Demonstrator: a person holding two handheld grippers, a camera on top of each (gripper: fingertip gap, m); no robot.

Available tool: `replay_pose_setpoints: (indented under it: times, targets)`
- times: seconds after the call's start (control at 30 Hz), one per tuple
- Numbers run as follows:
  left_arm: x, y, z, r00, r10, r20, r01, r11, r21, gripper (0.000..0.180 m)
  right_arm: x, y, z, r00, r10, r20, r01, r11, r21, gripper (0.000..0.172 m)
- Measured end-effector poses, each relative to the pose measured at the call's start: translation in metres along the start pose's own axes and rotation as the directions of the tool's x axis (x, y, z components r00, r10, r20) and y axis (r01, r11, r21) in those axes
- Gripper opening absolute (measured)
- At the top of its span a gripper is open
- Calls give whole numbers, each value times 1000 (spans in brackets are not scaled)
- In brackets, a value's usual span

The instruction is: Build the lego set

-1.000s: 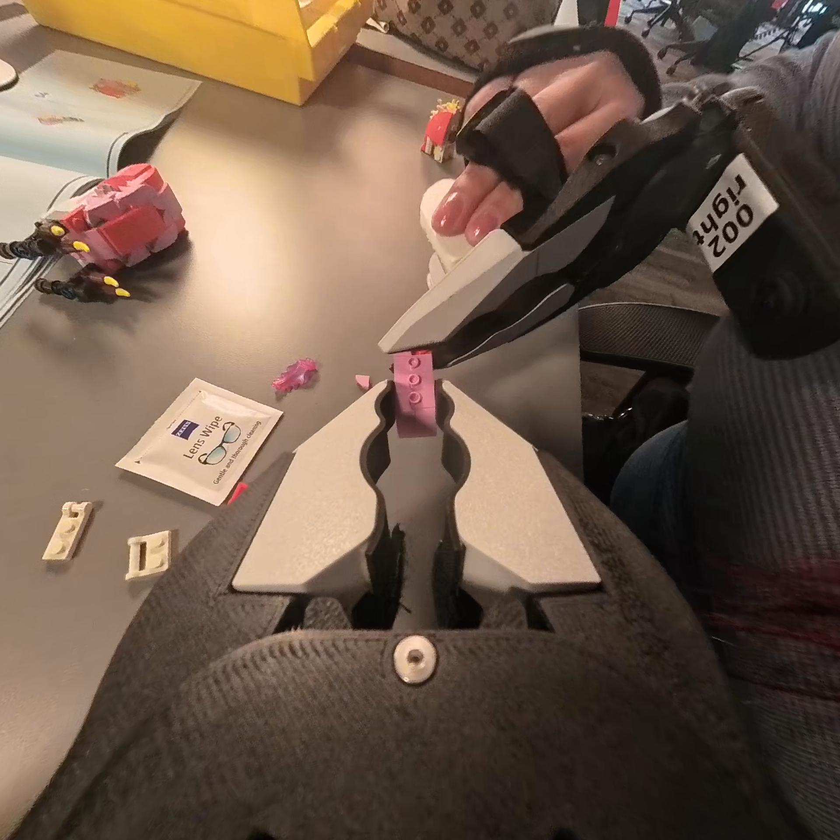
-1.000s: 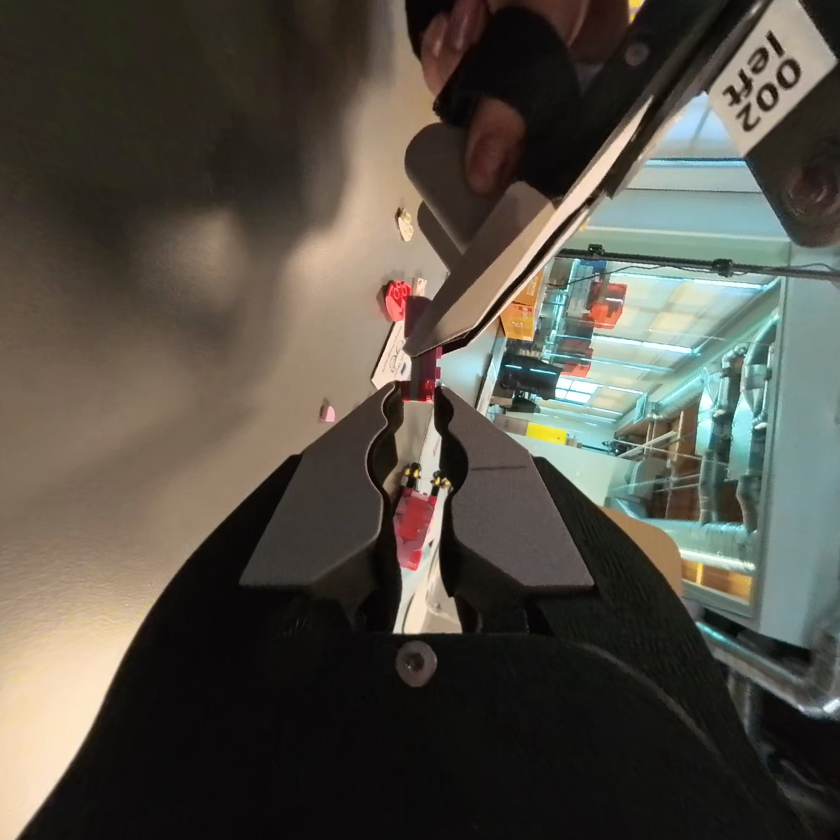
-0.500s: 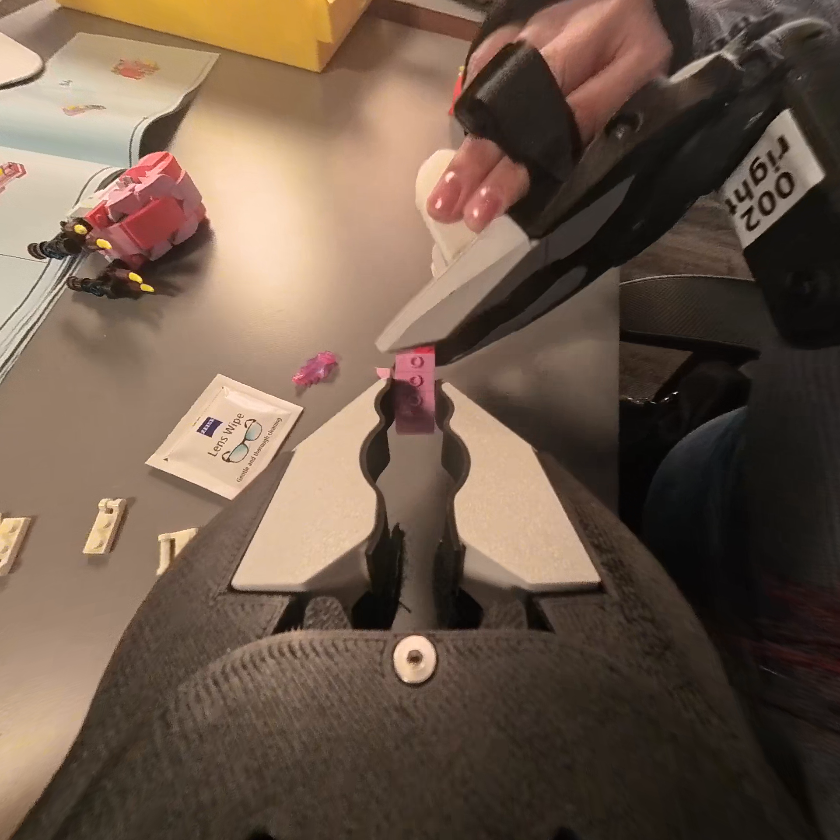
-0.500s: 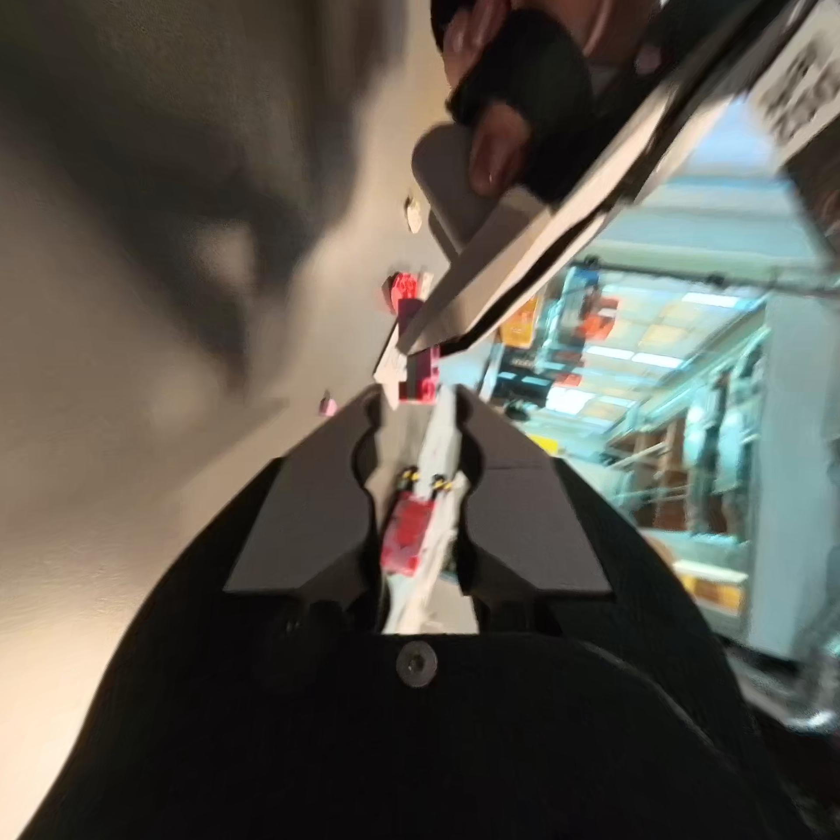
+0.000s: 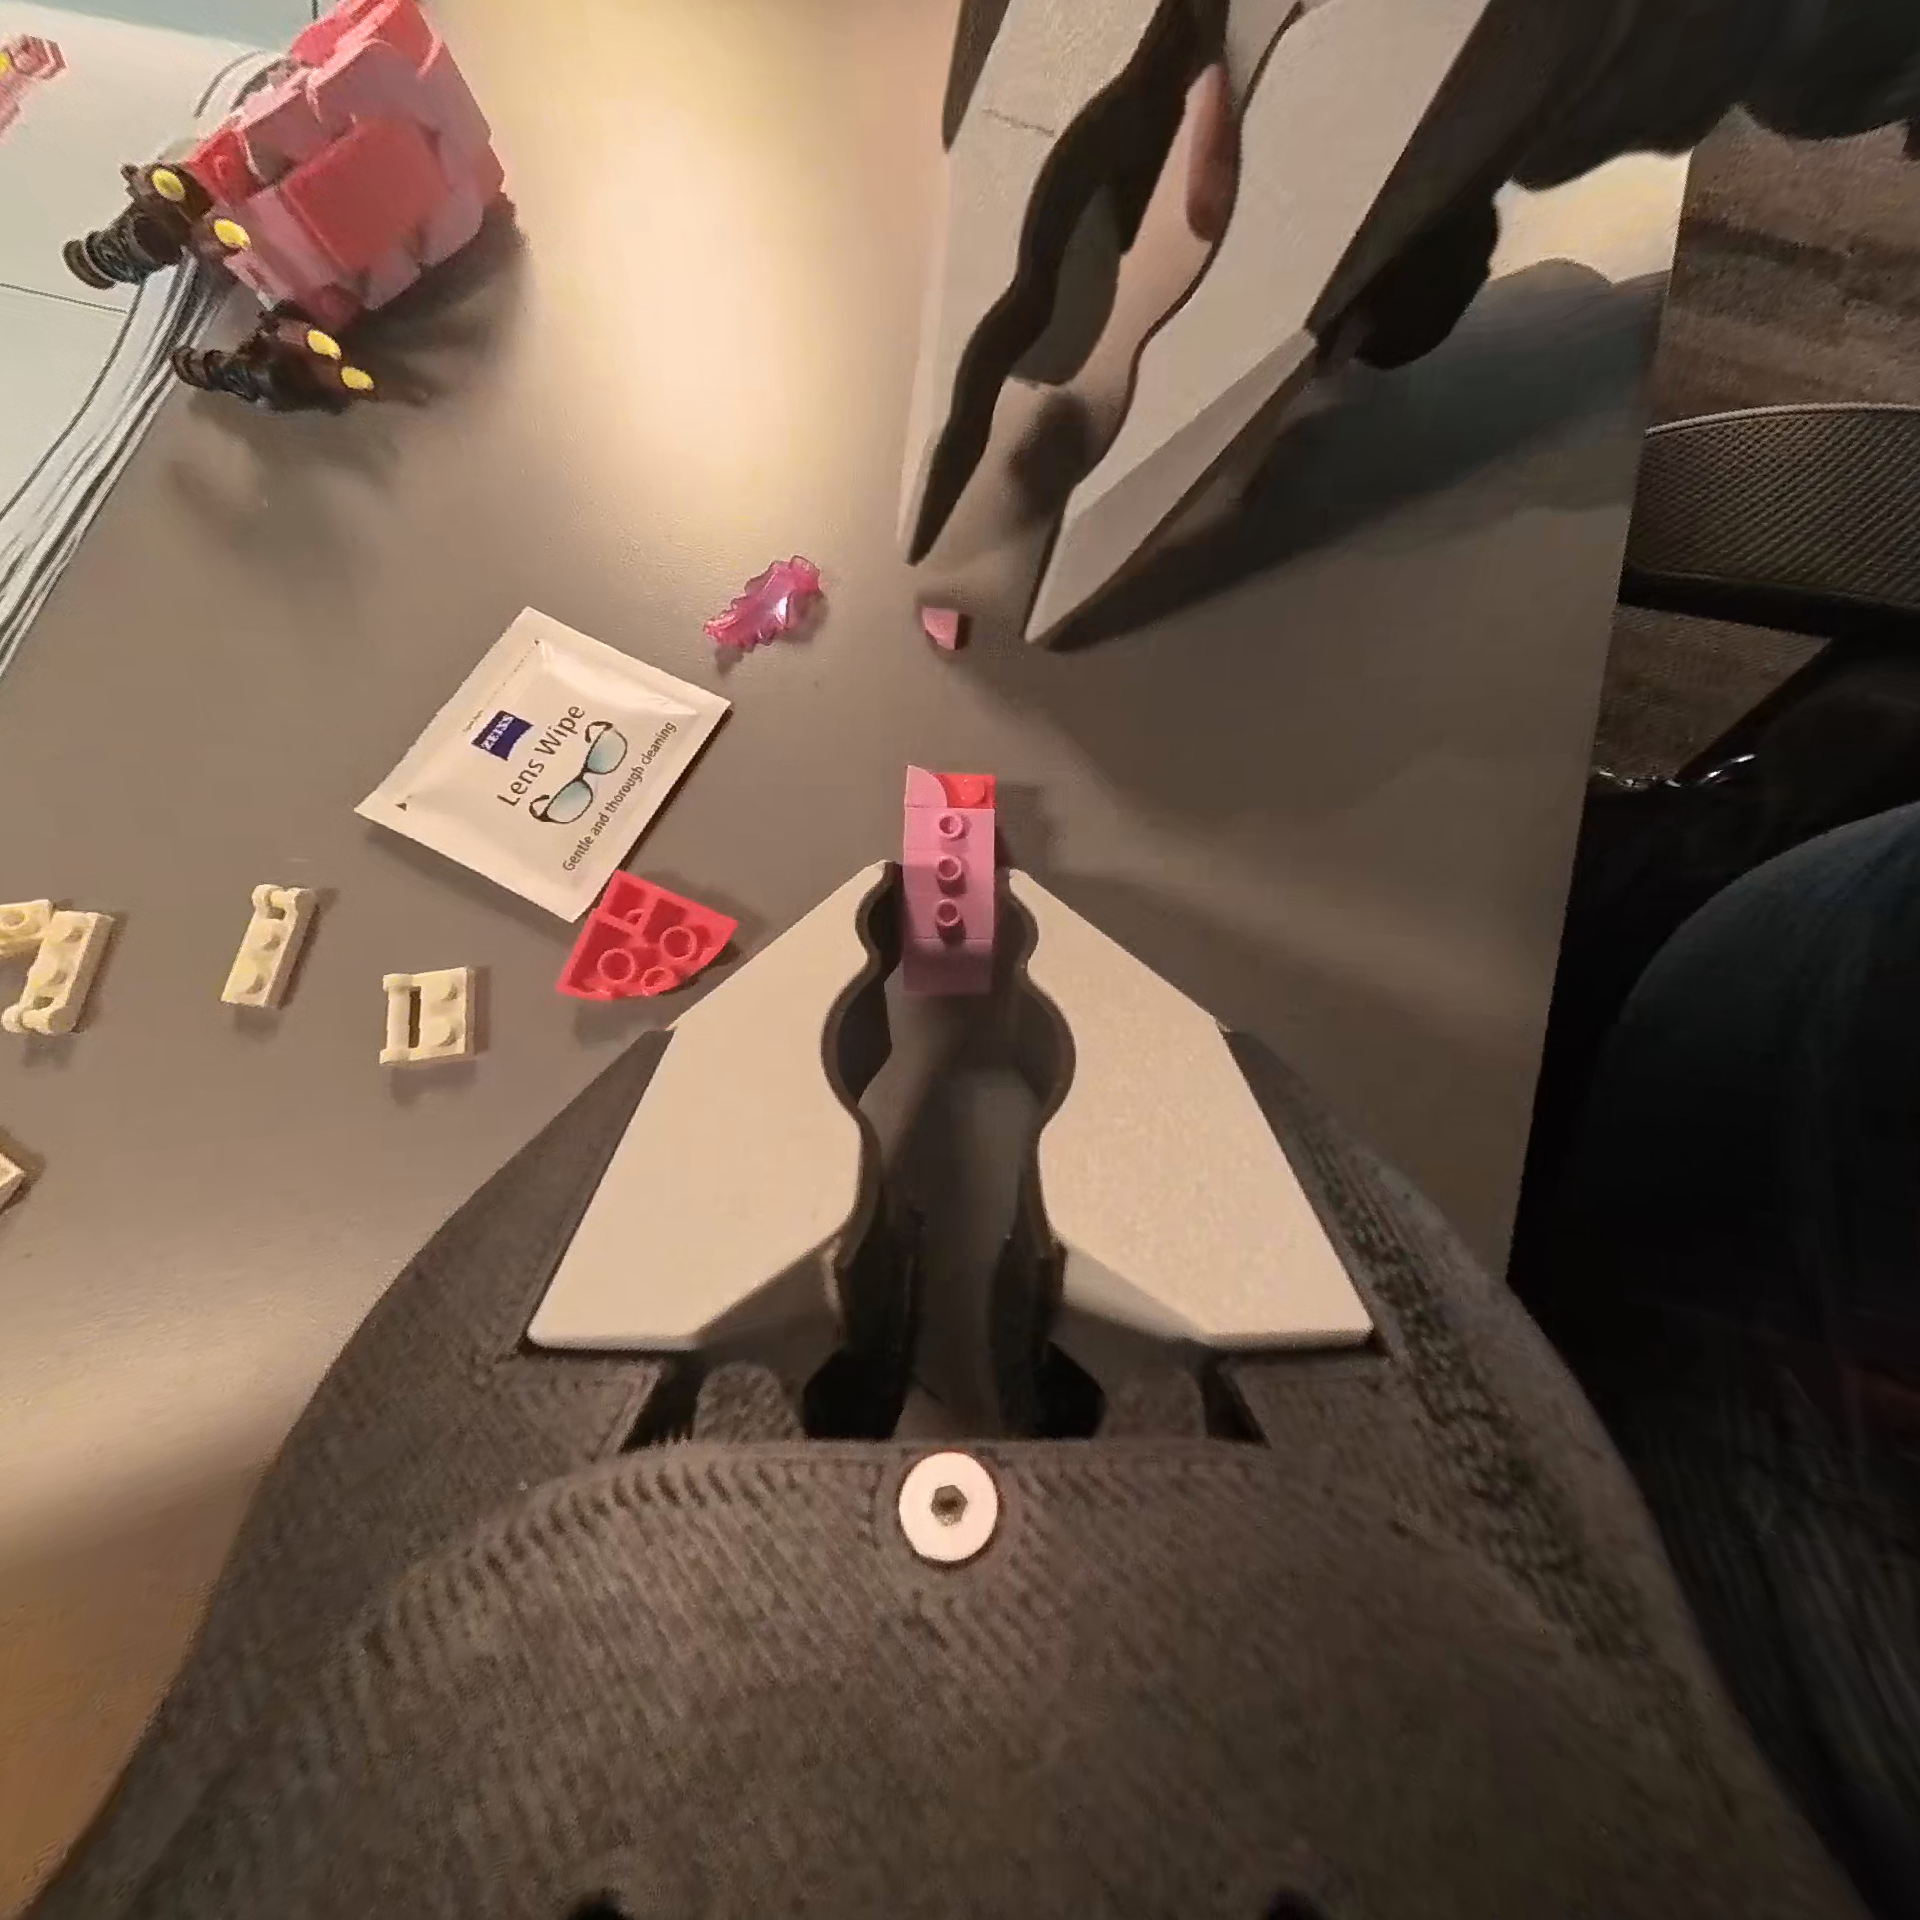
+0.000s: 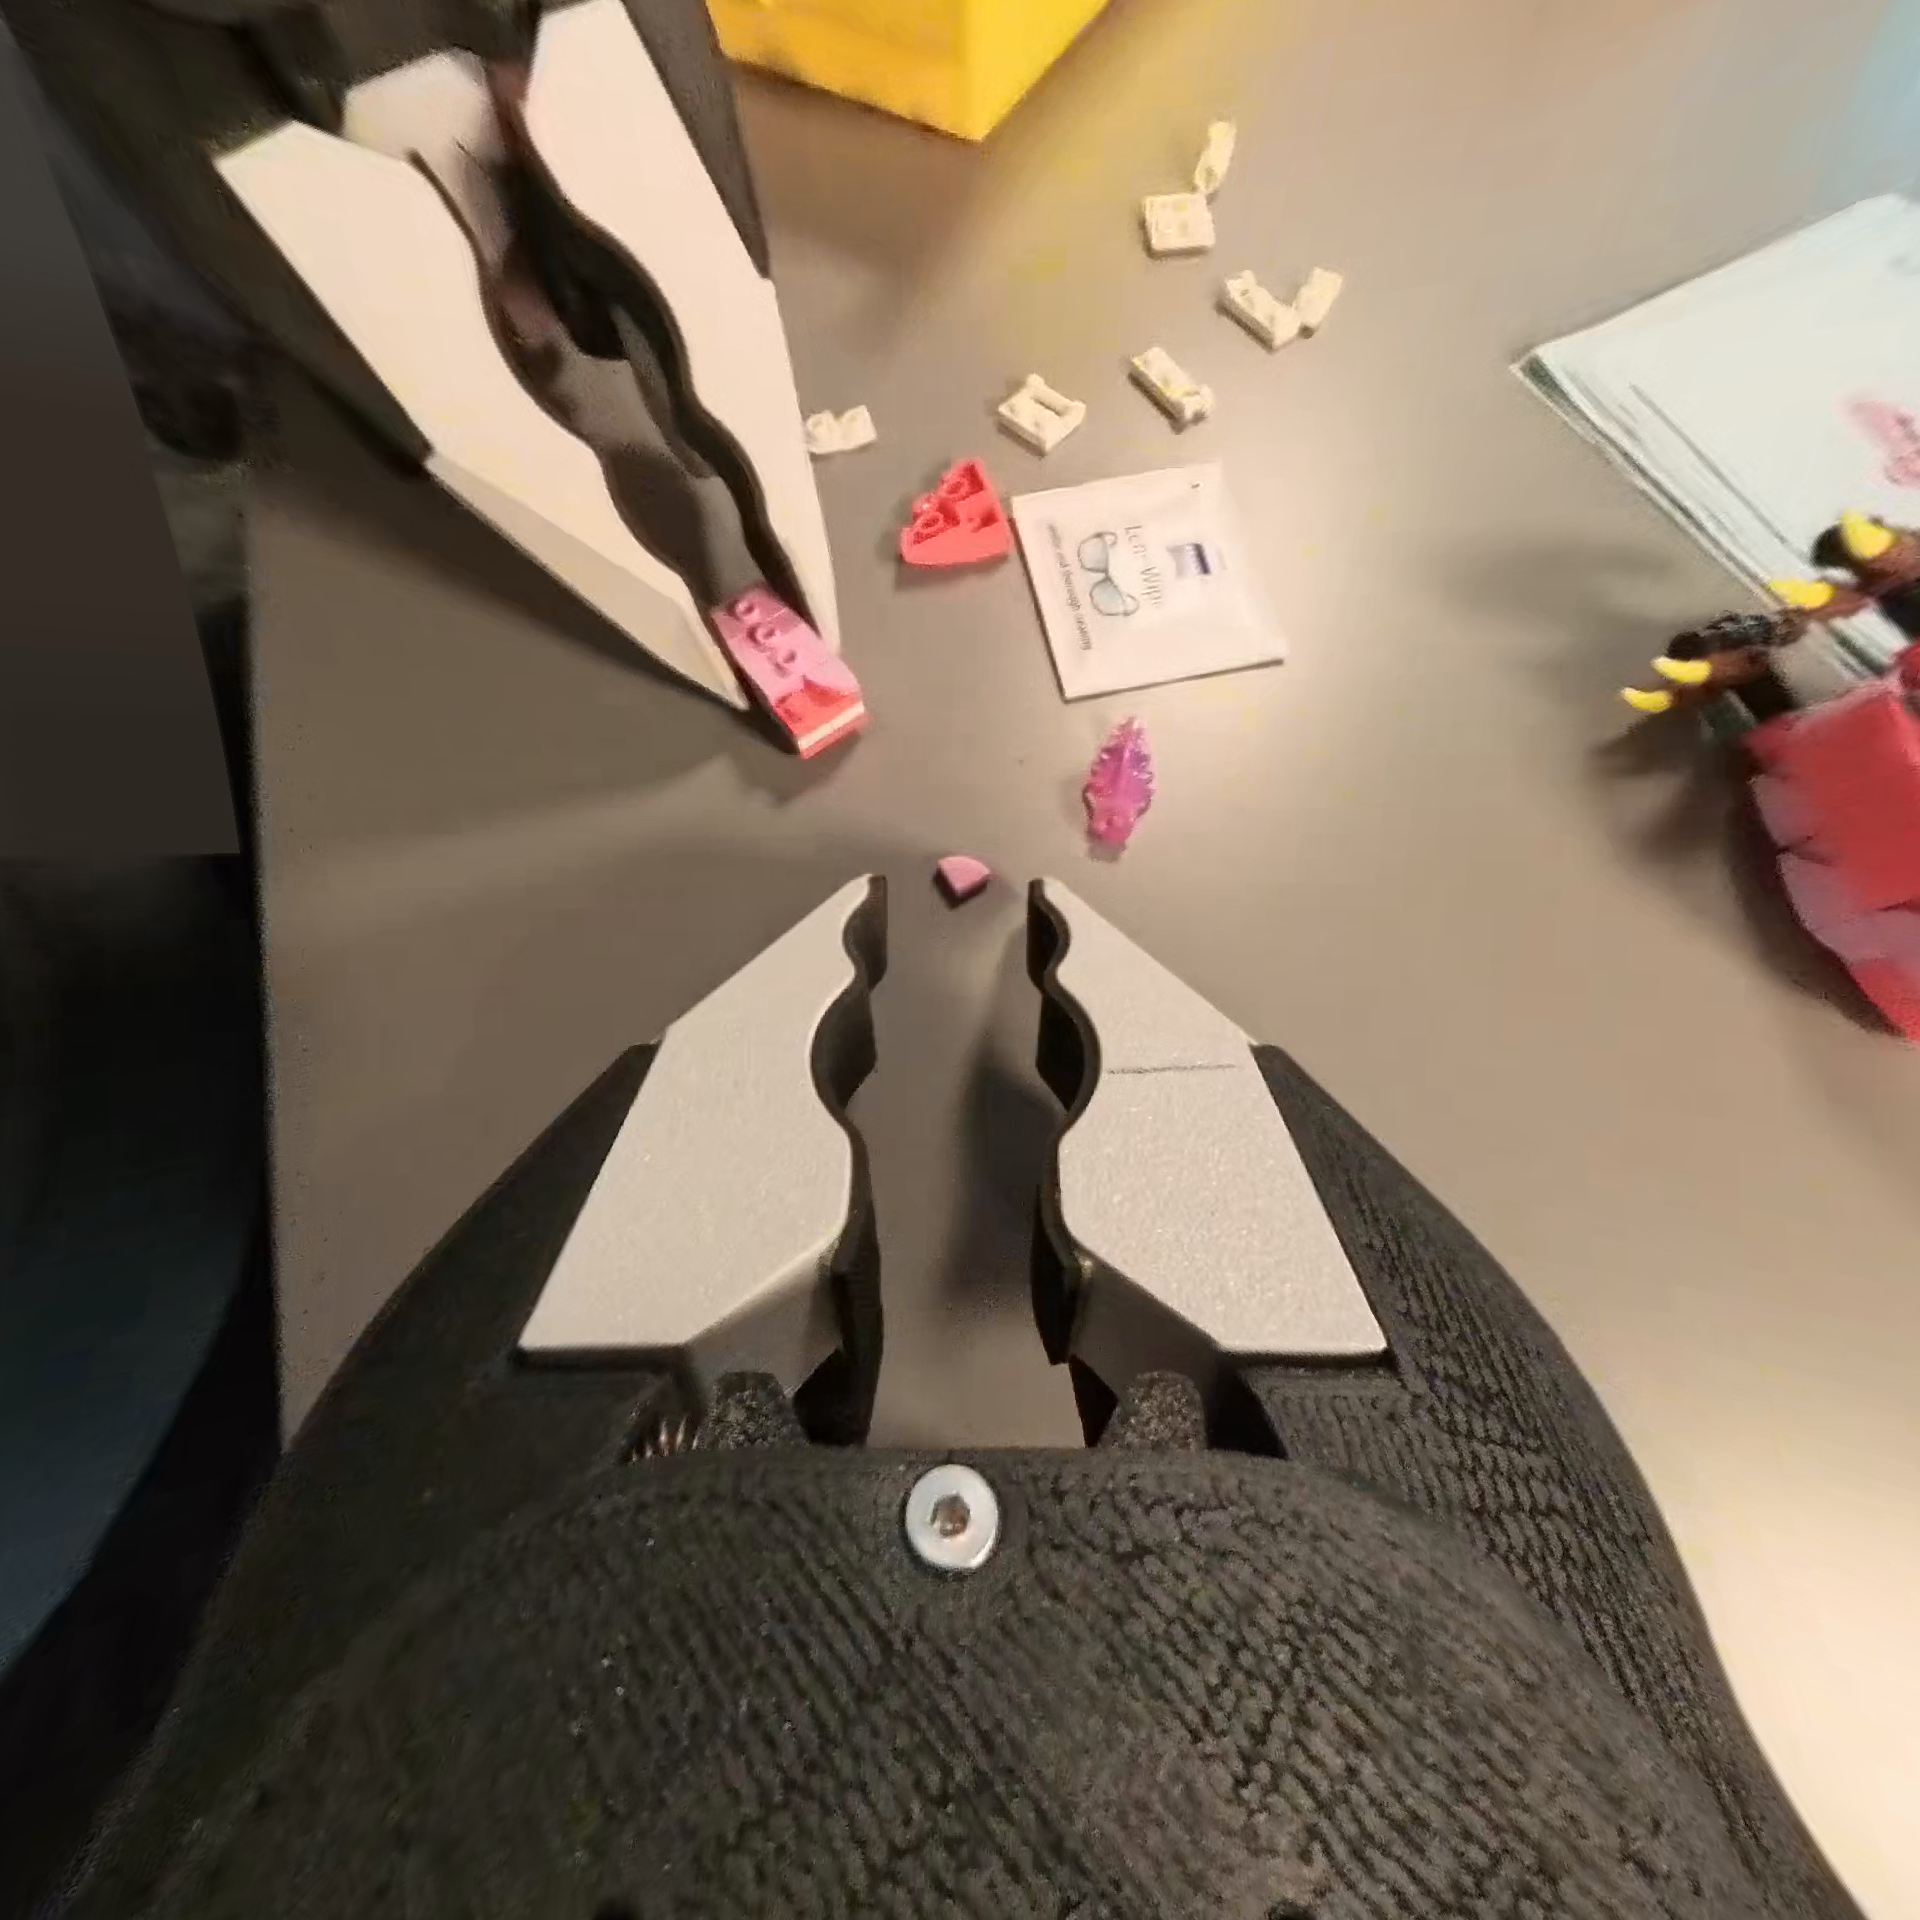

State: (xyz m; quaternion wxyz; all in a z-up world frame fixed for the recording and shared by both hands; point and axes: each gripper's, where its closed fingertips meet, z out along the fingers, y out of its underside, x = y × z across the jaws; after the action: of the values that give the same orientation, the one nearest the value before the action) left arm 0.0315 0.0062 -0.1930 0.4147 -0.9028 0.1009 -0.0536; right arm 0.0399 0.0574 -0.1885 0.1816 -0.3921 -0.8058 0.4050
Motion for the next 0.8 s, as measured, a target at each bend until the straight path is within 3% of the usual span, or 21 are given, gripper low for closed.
replay_pose_setpoints:
  times: [0.2,0.8]
  targets:
    - [0,0,1,1000,10,0,-10,1000,-4,16,-2,1,5,998,-59,-25,58,998,-28,21]
    - [-3,0,2,999,35,7,-35,999,-17,16,-9,1,7,999,-38,32,39,999,-30,14]
